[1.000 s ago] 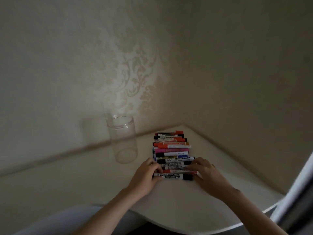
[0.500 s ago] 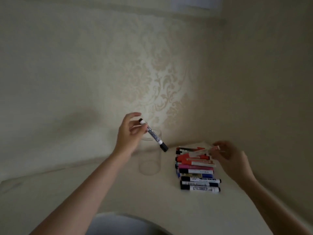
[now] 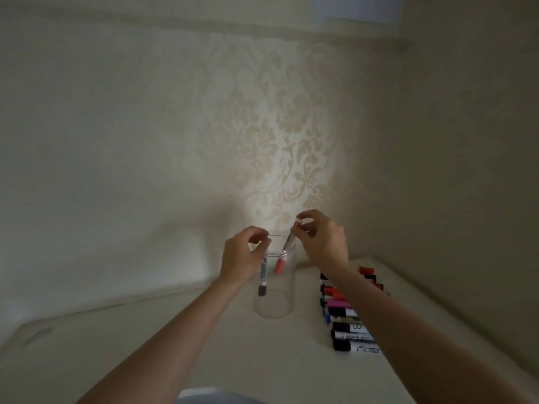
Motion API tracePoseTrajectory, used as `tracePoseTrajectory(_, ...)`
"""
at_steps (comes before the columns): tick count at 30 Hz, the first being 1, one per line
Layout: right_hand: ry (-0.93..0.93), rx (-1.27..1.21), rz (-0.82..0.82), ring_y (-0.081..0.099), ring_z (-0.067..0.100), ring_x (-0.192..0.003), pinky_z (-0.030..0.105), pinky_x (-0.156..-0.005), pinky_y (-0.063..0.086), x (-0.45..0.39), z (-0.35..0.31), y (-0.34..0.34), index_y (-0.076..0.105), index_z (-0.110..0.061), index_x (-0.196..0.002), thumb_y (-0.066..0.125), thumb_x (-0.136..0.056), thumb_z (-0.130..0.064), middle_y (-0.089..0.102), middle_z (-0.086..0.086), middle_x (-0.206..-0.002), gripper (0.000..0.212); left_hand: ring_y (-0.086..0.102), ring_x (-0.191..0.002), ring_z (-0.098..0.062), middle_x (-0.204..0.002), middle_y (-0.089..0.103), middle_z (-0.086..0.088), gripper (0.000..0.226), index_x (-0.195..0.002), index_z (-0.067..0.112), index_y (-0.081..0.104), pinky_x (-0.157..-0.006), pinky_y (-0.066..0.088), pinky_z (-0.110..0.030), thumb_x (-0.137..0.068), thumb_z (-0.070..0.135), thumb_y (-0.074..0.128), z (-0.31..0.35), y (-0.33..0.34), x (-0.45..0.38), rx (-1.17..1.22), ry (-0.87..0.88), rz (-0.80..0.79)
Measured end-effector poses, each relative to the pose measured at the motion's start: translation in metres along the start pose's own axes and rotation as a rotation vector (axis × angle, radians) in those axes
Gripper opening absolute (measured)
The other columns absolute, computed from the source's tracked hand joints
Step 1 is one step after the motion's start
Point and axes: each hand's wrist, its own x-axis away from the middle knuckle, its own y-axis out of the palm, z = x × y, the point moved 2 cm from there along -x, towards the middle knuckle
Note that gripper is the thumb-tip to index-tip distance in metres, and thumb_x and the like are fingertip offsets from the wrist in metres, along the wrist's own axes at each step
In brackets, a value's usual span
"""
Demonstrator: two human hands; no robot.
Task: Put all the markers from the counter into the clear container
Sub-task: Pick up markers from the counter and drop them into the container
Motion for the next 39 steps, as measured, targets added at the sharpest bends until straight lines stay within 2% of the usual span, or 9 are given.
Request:
tracePoseTrajectory(6,-0.073,0.113,-0.095,0.064,0.005,-0.075,0.028,-0.074,0.057,0.004,0.01,0.019,0.067,-0.026,-0.109,0.065,-0.085,-0.031,0.072,-0.01,-0.096,0.025,0.063,-0.077,-0.006,-0.086,0.067,0.01,0.013,-0.09,0.017,0.068,-0.069,0.048,-0.012,-0.083,0.01,0.076,0.019,0.005,0.037,-0.017,0.244,-0.003)
tracePoseTrajectory(12,-0.021,0.153,-0.081,0.063,0.002,-0.075,0.014,-0.069,0.051,0.037,0.076,-0.057,0.069,-0.021,-0.101,0.062,-0.088,-0.021,0.067,-0.01,-0.09,0.015,0.064,-0.089,-0.011,-0.104,0.063,0.001,0.025,-0.11,0.018,0.065,-0.079,0.057,-0.025,-0.087,0.022,0.074,0.003,0.063,0.1,0.0,0.18,-0.593)
tracePoseTrajectory(16,0.109,0.31,-0.213,0.06,-0.003,-0.082,0.013,-0.078,0.051,0.083,0.146,-0.107,0.066,-0.024,-0.104,0.064,-0.087,-0.021,0.067,-0.01,-0.097,0.018,0.054,-0.105,-0.006,-0.113,0.049,0.013,0.04,-0.12,0.029,0.058,-0.094,0.049,-0.022,-0.085,0.037,0.074,-0.001,0.101,0.124,-0.116,0.152,-0.772)
tracePoseTrajectory(18,0.148,0.354,-0.271,0.059,-0.001,-0.088,0.008,-0.075,0.044,0.104,0.169,-0.122,0.064,-0.024,-0.109,0.063,-0.087,-0.023,0.065,-0.008,-0.107,0.022,0.051,-0.107,-0.004,-0.118,0.046,0.014,0.045,-0.123,0.029,0.056,-0.098,0.046,-0.02,-0.083,0.039,0.074,0.005,0.115,0.129,-0.12,0.158,-0.769)
tracePoseTrajectory(22,0.183,0.347,-0.42,0.057,0.012,-0.103,0.019,-0.086,0.044,0.129,0.182,-0.125,0.059,-0.022,-0.121,0.058,-0.091,-0.027,0.058,-0.004,-0.115,0.03,0.054,-0.103,-0.004,-0.117,0.046,0.011,0.046,-0.12,0.025,0.054,-0.094,0.05,-0.019,-0.081,0.035,0.077,0.01,0.134,0.127,-0.135,0.137,-0.69)
tracePoseTrajectory(28,0.188,0.358,-0.432,0.059,0.013,-0.092,0.027,-0.085,0.049,0.125,0.191,-0.115,0.064,-0.029,-0.111,0.057,-0.091,-0.03,0.064,-0.001,-0.105,0.022,0.059,-0.088,0.0,-0.11,0.052,0.01,0.043,-0.11,0.023,0.051,-0.074,0.052,-0.011,-0.079,0.024,0.081,0.005,0.137,0.131,-0.042,0.024,-0.662)
tracePoseTrajectory(32,0.179,0.325,-0.4,0.06,0.012,-0.091,0.024,-0.082,0.048,0.121,0.196,-0.12,0.066,-0.025,-0.107,0.059,-0.09,-0.028,0.064,-0.003,-0.103,0.019,0.064,-0.08,-0.004,-0.1,0.063,0.009,0.046,-0.098,0.036,0.049,-0.069,0.053,-0.017,-0.074,0.017,0.083,-0.005,0.129,0.131,0.045,-0.045,-0.68)
tracePoseTrajectory(37,0.13,0.262,-0.367,0.06,0.007,-0.089,0.015,-0.079,0.048,0.124,0.198,-0.113,0.066,-0.022,-0.107,0.062,-0.089,-0.027,0.061,-0.01,-0.101,0.019,0.069,-0.084,-0.011,-0.096,0.071,0.006,0.03,-0.095,0.026,0.063,-0.081,0.056,-0.03,-0.073,0.018,0.083,-0.02,0.115,0.126,0.035,-0.055,-0.713)
tracePoseTrajectory(39,0.121,0.252,-0.383,0.06,0.007,-0.09,0.015,-0.078,0.048,0.125,0.195,-0.106,0.066,-0.022,-0.107,0.063,-0.087,-0.029,0.061,-0.01,-0.101,0.021,0.065,-0.084,-0.006,-0.098,0.067,0.004,0.027,-0.091,0.032,0.062,-0.082,0.054,-0.026,-0.075,0.019,0.079,-0.021,0.109,0.125,-0.014,0.017,-0.741)
